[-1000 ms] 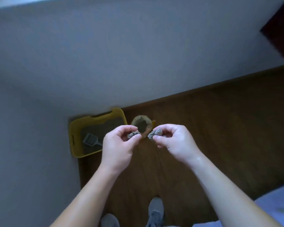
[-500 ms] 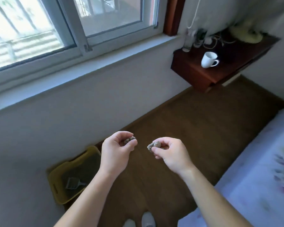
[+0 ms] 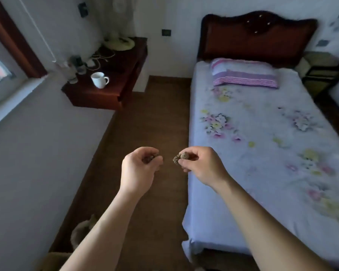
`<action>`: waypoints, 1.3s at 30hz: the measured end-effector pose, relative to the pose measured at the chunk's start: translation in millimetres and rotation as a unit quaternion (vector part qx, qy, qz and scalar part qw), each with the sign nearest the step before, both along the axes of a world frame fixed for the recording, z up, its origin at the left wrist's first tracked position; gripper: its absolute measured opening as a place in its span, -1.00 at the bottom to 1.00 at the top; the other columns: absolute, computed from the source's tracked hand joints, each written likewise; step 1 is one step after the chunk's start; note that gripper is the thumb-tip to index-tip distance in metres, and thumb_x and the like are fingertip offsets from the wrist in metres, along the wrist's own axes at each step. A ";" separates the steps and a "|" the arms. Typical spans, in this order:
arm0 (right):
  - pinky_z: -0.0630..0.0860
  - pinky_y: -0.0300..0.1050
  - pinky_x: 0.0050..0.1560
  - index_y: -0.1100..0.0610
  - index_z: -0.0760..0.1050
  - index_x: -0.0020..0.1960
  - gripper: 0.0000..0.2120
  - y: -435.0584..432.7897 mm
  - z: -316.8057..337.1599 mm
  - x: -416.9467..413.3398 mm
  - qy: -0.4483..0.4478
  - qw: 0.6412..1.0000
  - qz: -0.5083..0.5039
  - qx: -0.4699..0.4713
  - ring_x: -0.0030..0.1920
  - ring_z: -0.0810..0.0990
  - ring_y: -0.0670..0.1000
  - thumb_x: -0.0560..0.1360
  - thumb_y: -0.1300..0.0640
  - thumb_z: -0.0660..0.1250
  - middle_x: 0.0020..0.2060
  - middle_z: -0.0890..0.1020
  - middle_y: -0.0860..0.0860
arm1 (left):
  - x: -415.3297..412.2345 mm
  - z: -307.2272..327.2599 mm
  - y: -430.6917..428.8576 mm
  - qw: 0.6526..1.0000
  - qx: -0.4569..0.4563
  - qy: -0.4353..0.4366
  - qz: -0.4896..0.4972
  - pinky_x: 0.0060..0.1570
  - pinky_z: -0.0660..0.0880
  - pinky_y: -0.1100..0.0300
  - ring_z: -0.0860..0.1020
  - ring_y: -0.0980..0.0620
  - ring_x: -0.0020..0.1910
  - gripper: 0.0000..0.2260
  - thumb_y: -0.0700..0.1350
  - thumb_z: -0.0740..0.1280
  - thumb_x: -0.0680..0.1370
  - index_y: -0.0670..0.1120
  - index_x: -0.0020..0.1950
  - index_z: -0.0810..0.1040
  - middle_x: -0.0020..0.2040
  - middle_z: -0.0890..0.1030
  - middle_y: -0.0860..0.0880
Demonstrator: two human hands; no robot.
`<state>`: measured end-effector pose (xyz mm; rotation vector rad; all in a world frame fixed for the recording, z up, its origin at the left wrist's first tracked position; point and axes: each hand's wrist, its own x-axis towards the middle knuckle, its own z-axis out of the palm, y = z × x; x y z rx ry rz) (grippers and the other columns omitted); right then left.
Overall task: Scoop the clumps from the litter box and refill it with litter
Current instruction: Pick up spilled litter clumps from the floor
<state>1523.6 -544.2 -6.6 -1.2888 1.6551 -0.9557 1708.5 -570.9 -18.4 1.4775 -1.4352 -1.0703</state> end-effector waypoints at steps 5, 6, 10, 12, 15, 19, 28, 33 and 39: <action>0.64 0.00 -0.11 0.12 0.64 -0.20 -0.91 54.0 14.6 -120.7 0.016 0.993 -0.114 -0.018 -0.39 0.63 -0.07 0.43 0.29 0.46 -0.39 0.64 0.00 | -129.3 12.4 14.0 0.993 -0.022 -0.005 -0.116 -0.11 0.65 0.00 0.71 0.00 -0.22 -0.88 -0.08 0.49 0.39 0.02 -0.09 0.66 -0.27 0.71 -0.01; 0.63 -0.02 -0.13 0.18 0.63 -0.19 -0.95 67.0 14.8 -148.4 0.017 0.991 -0.134 -0.018 -0.40 0.62 -0.08 0.43 0.29 0.46 -0.40 0.64 0.00 | -159.8 13.7 20.0 0.990 -0.020 -0.004 -0.139 -0.16 0.64 0.09 0.70 0.01 -0.23 -0.89 -0.14 0.49 0.42 0.02 -0.09 0.66 -0.27 0.71 0.00; 0.63 -0.03 -0.16 0.22 0.65 -0.13 -0.97 130.1 9.4 -271.3 0.019 0.976 -0.217 -0.011 -0.37 0.65 -0.06 0.43 0.27 0.47 -0.35 0.68 0.09 | -295.0 16.0 57.3 0.974 -0.003 0.007 -0.228 -0.19 0.63 0.19 0.70 0.01 -0.24 -0.88 -0.25 0.45 0.48 -0.08 -0.03 0.65 -0.27 0.70 -0.01; 0.61 -0.03 -0.17 0.23 0.64 -0.15 -0.98 167.0 4.7 -334.8 0.029 0.969 -0.246 -0.008 -0.37 0.65 -0.06 0.43 0.27 0.46 -0.34 0.68 0.10 | -365.9 12.1 81.2 0.964 0.013 0.021 -0.265 -0.15 0.63 0.15 0.70 -0.04 -0.21 -0.86 -0.26 0.44 0.49 -0.11 0.03 0.64 -0.23 0.70 -0.05; 0.63 0.06 -0.12 0.27 0.63 -0.17 -0.97 223.5 1.2 -421.6 0.033 0.954 -0.299 0.005 -0.35 0.64 -0.03 0.43 0.29 0.45 -0.29 0.69 0.15 | -466.8 4.6 121.4 0.946 0.034 0.041 -0.319 -0.17 0.63 0.13 0.69 -0.09 -0.19 -0.86 -0.30 0.42 0.50 -0.14 0.02 0.64 -0.24 0.68 -0.08; 0.55 -0.17 -0.30 0.31 0.63 -0.12 -0.92 289.3 8.1 -515.6 0.040 0.934 -0.355 0.026 -0.38 0.62 -0.11 0.45 0.28 0.47 -0.34 0.67 0.13 | -577.8 8.5 172.1 0.922 0.049 0.041 -0.382 -0.16 0.64 0.04 0.69 -0.12 -0.21 -0.83 -0.31 0.43 0.48 -0.03 -0.11 0.64 -0.32 0.67 0.02; 0.65 -0.13 -0.13 0.28 0.65 -0.07 -0.94 387.5 0.5 -703.0 0.029 0.881 -0.470 0.039 -0.28 0.68 -0.02 0.48 0.29 0.45 -0.25 0.70 0.17 | -808.2 4.0 227.5 0.867 0.044 0.027 -0.496 -0.20 0.63 0.11 0.69 -0.03 -0.26 -0.91 -0.31 0.40 0.49 -0.19 -0.05 0.65 -0.25 0.67 -0.12; 0.63 -0.12 -0.07 0.12 0.66 -0.10 -0.94 435.2 -4.4 -805.7 0.037 0.842 -0.533 0.075 -0.22 0.68 -0.05 0.52 0.18 0.42 -0.28 0.71 0.00 | -946.2 -13.6 269.6 0.821 0.061 0.014 -0.568 -0.13 0.66 -0.02 0.70 -0.04 -0.26 -0.91 -0.28 0.43 0.48 -0.11 -0.09 0.65 -0.28 0.68 -0.13; 0.66 -0.21 -0.03 0.06 0.66 0.09 -0.85 500.4 -6.7 -920.0 -0.019 0.795 -0.602 0.073 -0.14 0.70 -0.09 0.52 0.15 0.44 -0.15 0.71 -0.10 | -1086.9 -12.1 330.0 0.772 0.036 -0.025 -0.634 -0.08 0.65 -0.07 0.70 0.02 -0.26 -0.88 -0.18 0.47 0.48 0.04 -0.09 0.64 -0.28 0.70 0.00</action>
